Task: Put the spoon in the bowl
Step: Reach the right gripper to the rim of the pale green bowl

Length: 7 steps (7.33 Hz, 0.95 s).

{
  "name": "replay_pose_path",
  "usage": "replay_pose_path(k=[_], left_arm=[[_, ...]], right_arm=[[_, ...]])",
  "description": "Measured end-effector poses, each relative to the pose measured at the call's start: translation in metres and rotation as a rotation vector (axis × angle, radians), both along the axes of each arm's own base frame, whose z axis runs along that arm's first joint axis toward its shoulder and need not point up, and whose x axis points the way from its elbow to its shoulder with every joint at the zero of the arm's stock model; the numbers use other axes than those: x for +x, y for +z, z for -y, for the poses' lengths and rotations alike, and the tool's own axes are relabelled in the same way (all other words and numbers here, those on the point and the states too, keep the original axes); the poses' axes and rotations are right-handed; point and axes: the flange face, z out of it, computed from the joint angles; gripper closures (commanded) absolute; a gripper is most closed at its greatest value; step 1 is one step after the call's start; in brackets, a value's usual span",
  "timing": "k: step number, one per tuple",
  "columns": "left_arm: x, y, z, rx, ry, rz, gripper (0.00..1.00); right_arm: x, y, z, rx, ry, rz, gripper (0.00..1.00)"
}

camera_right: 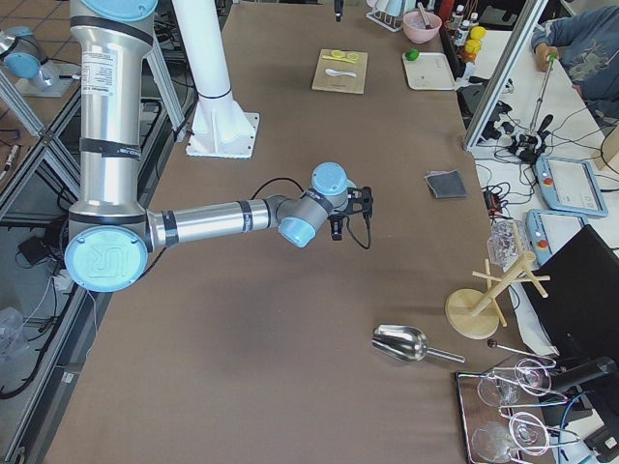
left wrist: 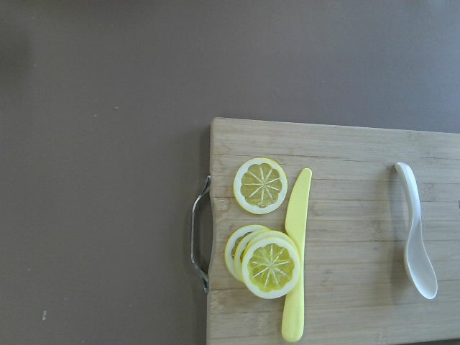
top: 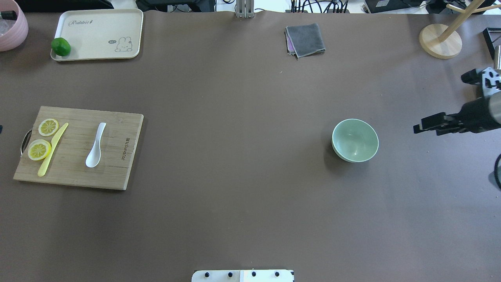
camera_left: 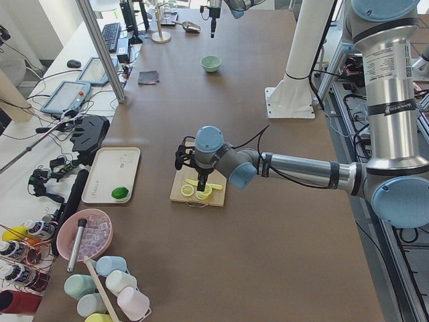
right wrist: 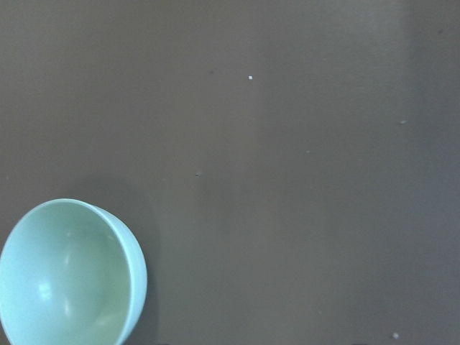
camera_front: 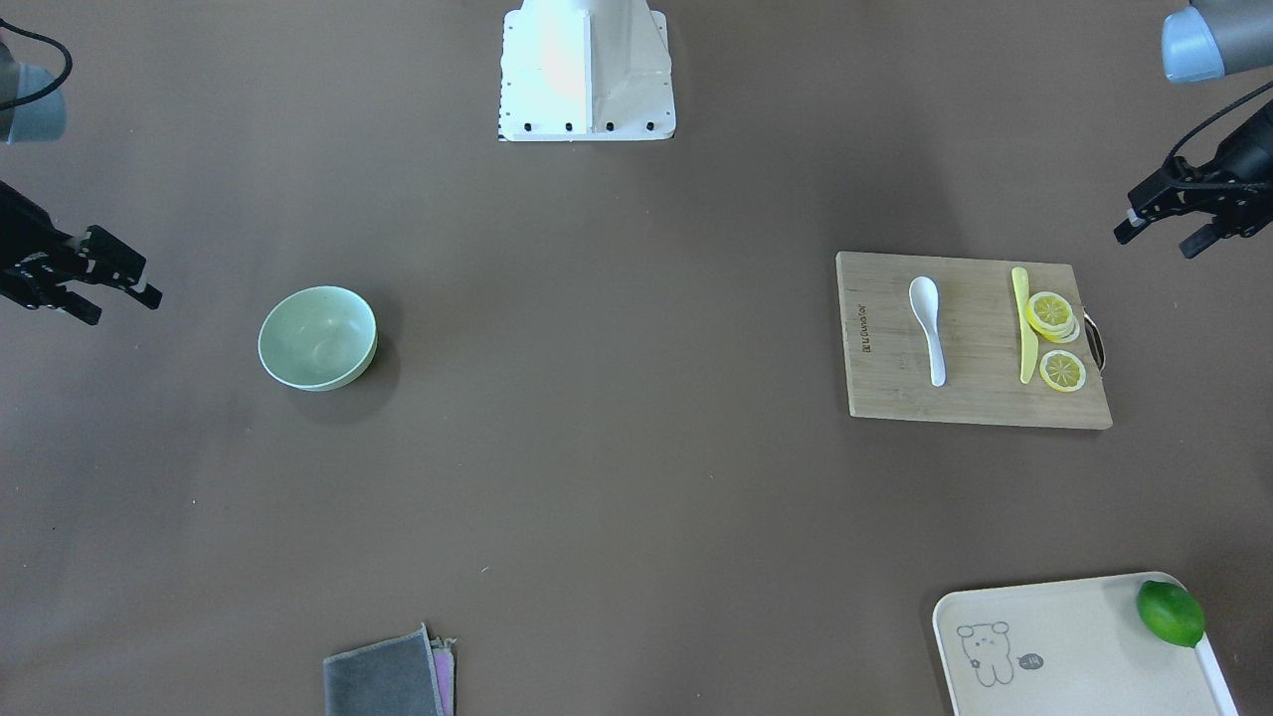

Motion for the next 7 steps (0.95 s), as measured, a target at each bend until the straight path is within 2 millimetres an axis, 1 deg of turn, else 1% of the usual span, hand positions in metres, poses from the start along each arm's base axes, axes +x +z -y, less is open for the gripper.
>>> replay_pose_path(k=[1,2,3,4,5,6,7], left_arm=[[0.023,-0.011,0.007,-0.014,0.006,-0.005,0.03],[0.038,-0.017,0.011,-0.021,0.005,0.0,0.03],[0.047,-0.02,0.013,-0.02,0.003,0.008,0.03],[0.051,-0.02,0.015,-0.02,0.003,0.012,0.03],[0.053,-0.02,0.015,-0.02,0.004,0.014,0.03],[0.054,-0.02,0.015,-0.021,0.005,0.015,0.03],[0.058,-0.018,0.017,-0.023,0.009,0.016,0.03]], right_arm=[[-0.037,-0.015,-0.001,-0.017,0.007,0.001,0.22],[-0.064,-0.022,-0.006,-0.027,0.013,-0.005,0.31],[-0.083,-0.024,-0.01,-0.029,0.011,-0.014,0.42],[-0.096,-0.025,-0.011,-0.032,0.009,-0.027,0.59],[-0.106,-0.028,-0.007,-0.039,0.01,-0.041,0.85],[-0.114,-0.033,-0.003,-0.047,0.008,-0.052,1.0],[-0.117,-0.036,-0.002,-0.051,0.006,-0.056,1.0]])
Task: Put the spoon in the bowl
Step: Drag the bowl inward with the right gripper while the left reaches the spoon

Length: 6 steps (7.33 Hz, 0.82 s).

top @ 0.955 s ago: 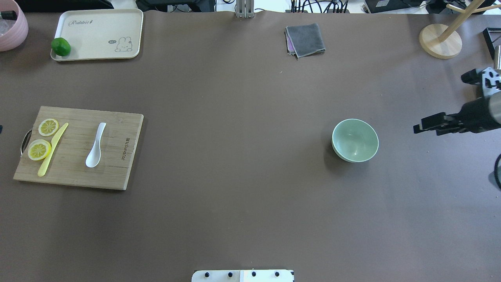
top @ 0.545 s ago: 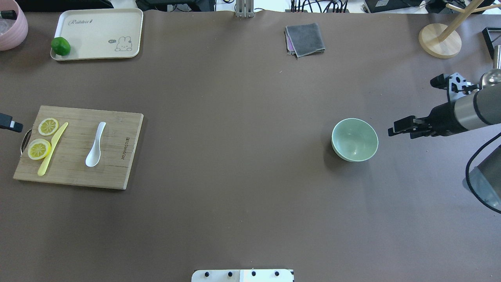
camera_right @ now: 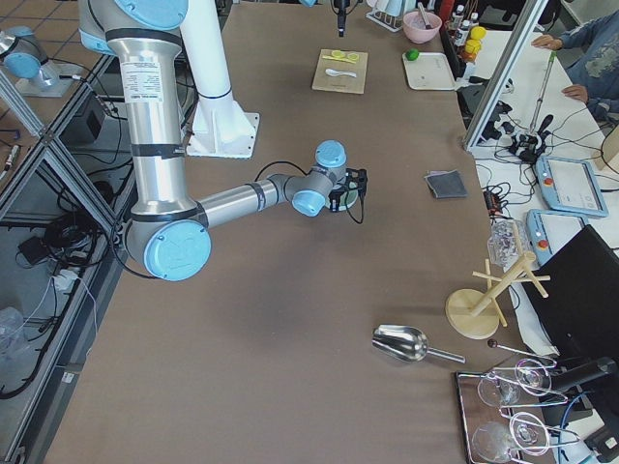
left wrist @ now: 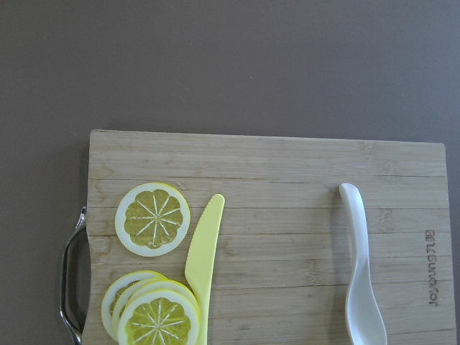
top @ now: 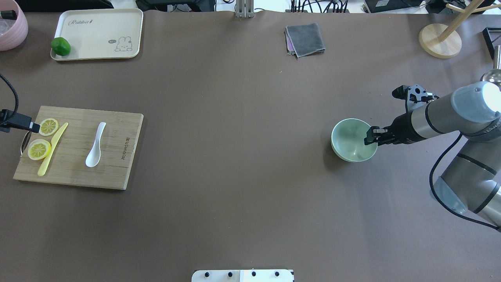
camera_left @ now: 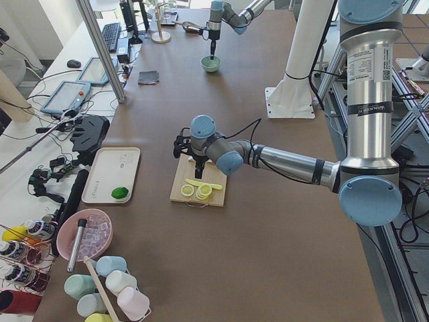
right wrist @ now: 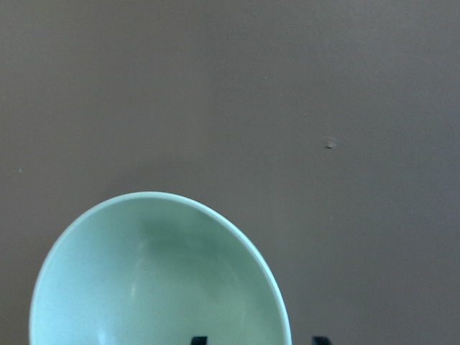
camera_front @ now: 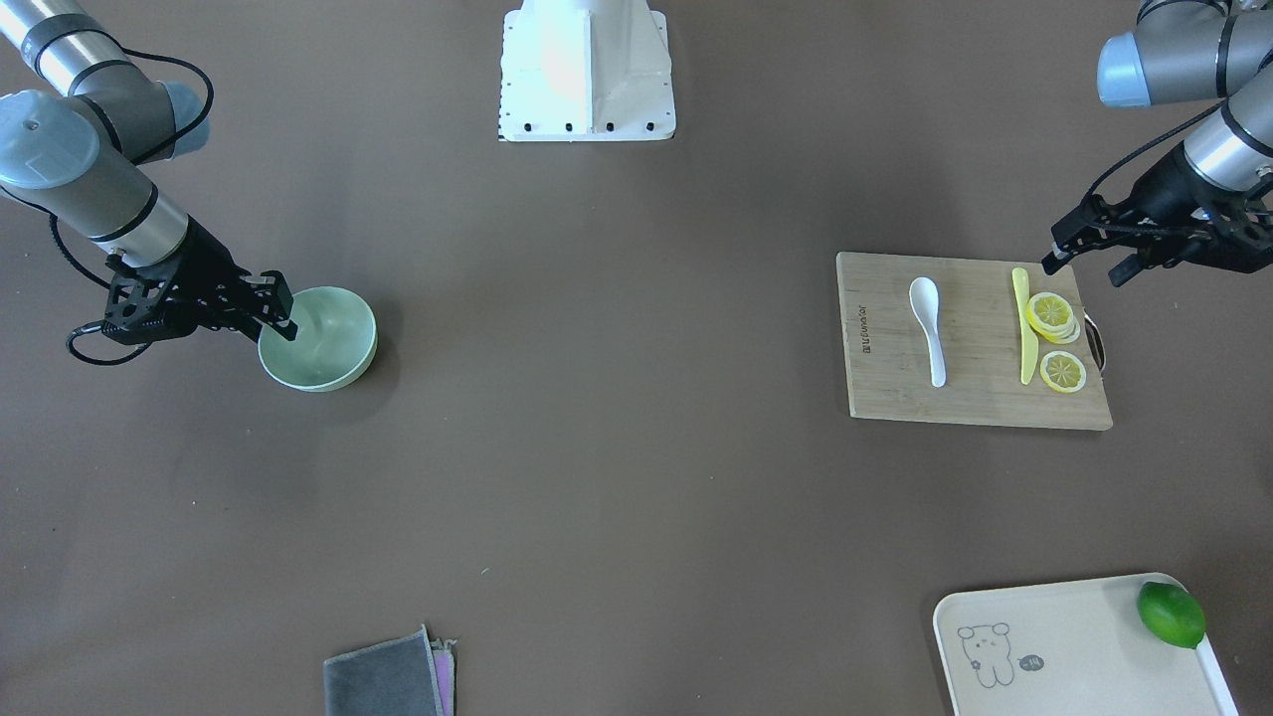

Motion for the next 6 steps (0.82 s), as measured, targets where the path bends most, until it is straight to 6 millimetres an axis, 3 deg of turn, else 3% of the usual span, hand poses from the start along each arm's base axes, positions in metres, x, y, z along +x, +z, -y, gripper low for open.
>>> replay_pose_path(k=[2,3,4,6], left_arm=[[0.027,0.003,0.017,-0.031,0.008,0.003,0.06],[0.056,-0.004,0.026,-0.051,0.006,0.012,0.1],[0.085,-0.017,0.033,-0.066,0.0,0.026,0.13],[0.13,-0.036,0.037,-0.078,0.018,0.055,0.19]], right_arm=[[-0.005,-0.01,0.002,-0.008,0.0,0.008,1.0],[-0.014,-0.03,0.006,-0.03,0.014,0.024,1.0],[-0.032,-0.059,0.008,-0.063,0.029,0.044,1.0],[-0.088,-0.12,-0.018,-0.113,0.057,0.073,1.0]])
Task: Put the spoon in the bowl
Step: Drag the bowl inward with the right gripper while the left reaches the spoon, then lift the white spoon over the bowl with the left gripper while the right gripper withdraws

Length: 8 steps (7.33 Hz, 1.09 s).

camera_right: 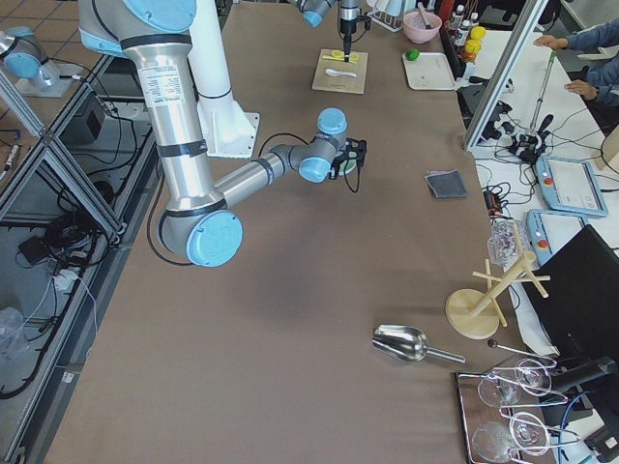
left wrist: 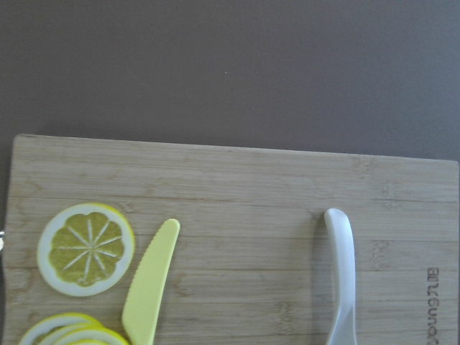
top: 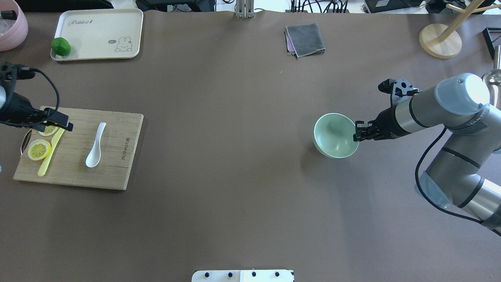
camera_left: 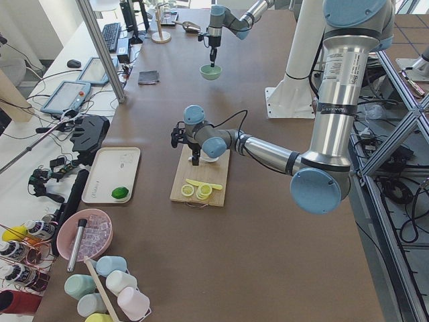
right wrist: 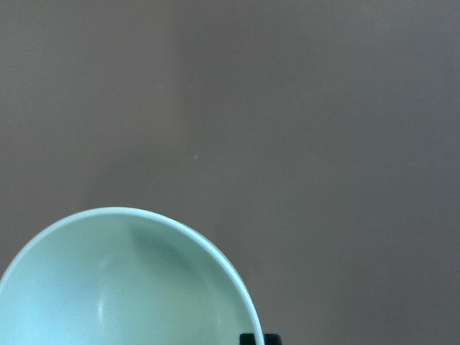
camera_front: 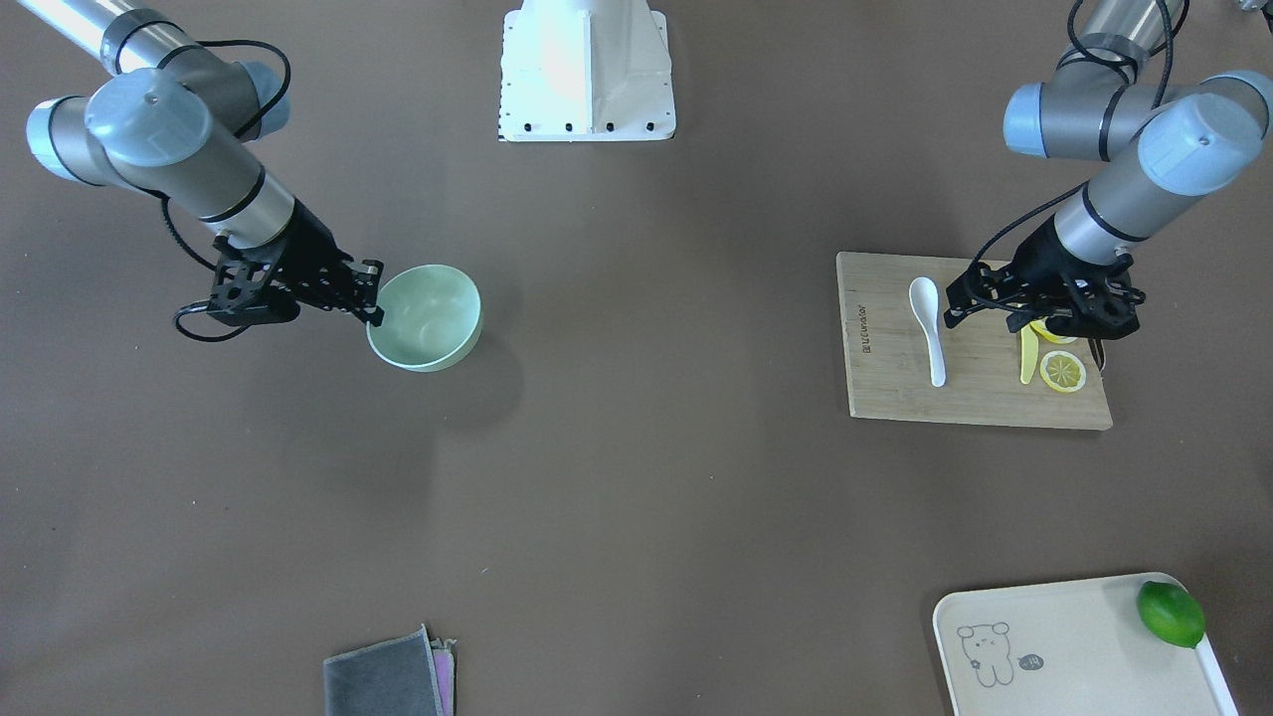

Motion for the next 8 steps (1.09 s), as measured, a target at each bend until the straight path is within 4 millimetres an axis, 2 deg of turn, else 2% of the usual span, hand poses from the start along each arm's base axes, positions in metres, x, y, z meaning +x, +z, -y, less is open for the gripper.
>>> replay_pose_path(k=[2,3,4,5,6,7,8], left_arm=[[0.033,0.001,0.008,0.016,0.011,0.04,0.35],[0.042,0.005,0.01,0.021,0.012,0.055,0.49],[0.046,0.007,0.009,0.022,0.015,0.063,0.88],[0.049,0.008,0.008,0.021,0.02,0.065,1.0],[0.051,0.007,0.007,0.022,0.024,0.063,1.0],[0.051,0.006,0.006,0.022,0.026,0.06,1.0],[0.051,0.002,0.005,0.025,0.028,0.054,1.0]], right_arm=[[-0.05,-0.045,-0.034,-0.017,0.011,-0.013,1.0],[-0.069,-0.059,-0.049,-0.019,0.011,-0.021,1.0],[-0.084,-0.066,-0.059,-0.016,0.008,-0.03,1.0],[-0.095,-0.072,-0.067,-0.008,0.005,-0.034,1.0],[-0.1,-0.075,-0.071,-0.004,0.002,-0.034,0.53],[-0.102,-0.077,-0.074,-0.002,0.0,-0.033,0.01],[-0.103,-0.079,-0.075,0.001,0.003,-0.032,0.0]])
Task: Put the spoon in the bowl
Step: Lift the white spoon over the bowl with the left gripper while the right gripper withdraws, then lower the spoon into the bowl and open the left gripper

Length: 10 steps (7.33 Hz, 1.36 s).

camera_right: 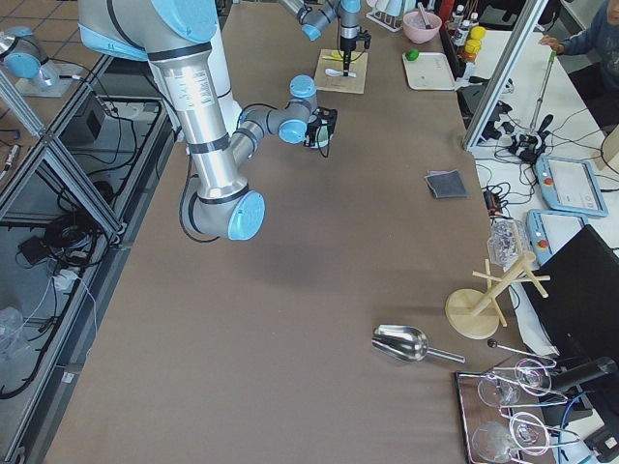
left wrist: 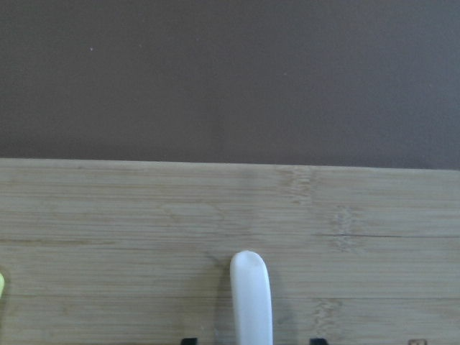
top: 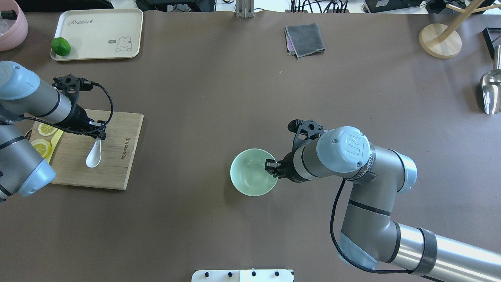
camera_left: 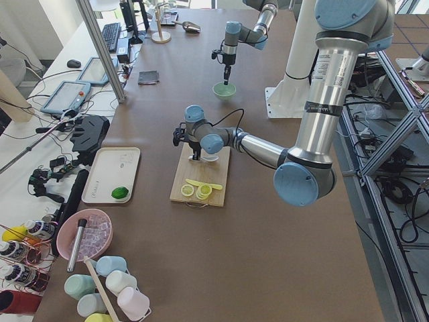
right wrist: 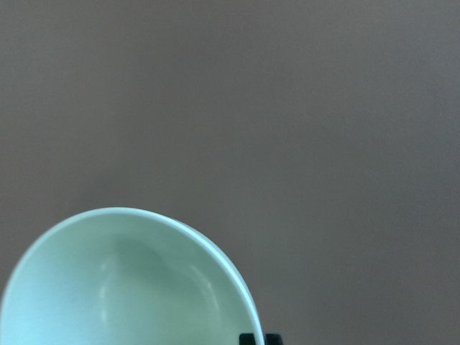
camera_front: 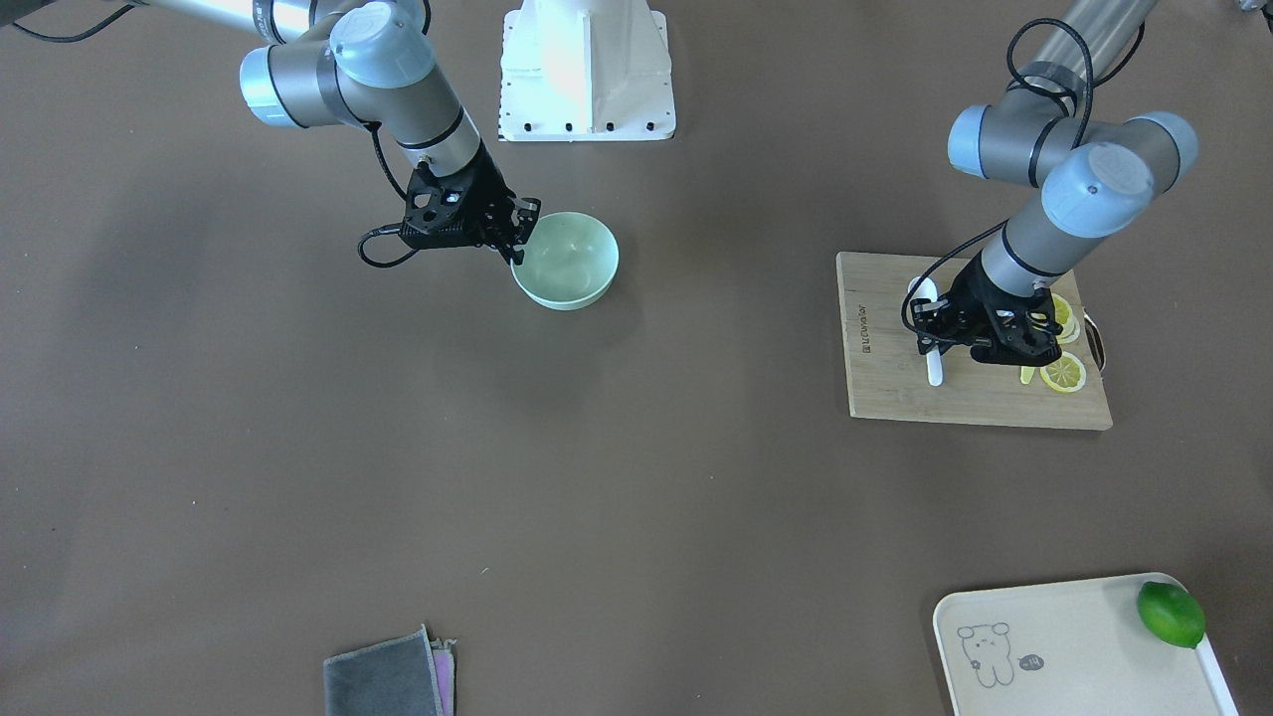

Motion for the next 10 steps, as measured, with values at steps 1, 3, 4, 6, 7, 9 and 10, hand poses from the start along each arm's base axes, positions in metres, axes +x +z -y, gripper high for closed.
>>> replay_pose_path(k=[1,3,4,6,7,9,10], left_arm=[[0.0,-0.013,-0.001,0.008,0.003,-0.019,1.0],[0.017,-0.077,0.002,-0.011,-0.013,-0.11,1.0],[0.044,-0.12,-0.002,-0.037,-0.02,-0.162,1.0],[0.113,-0.203,-0.029,-0.096,-0.025,-0.251,1.0],[0.148,-0.24,-0.048,-0.109,-0.041,-0.28,1.0],[0.208,-0.304,-0.079,-0.134,-0.082,-0.329,0.38],[0.228,-0.322,-0.084,-0.142,-0.099,-0.337,0.04]], right_arm=[[0.002,-0.005,0.0,0.007,0.006,0.003,0.0],[0.025,-0.011,0.007,0.013,0.021,0.019,0.0],[0.052,-0.003,0.018,0.002,0.025,0.021,0.0],[0.113,0.033,0.048,0.009,0.005,-0.007,0.0],[0.138,0.056,0.061,0.034,-0.014,-0.035,0.0],[0.184,0.097,0.077,0.069,-0.048,-0.082,0.0],[0.199,0.113,0.08,0.08,-0.059,-0.102,0.0]])
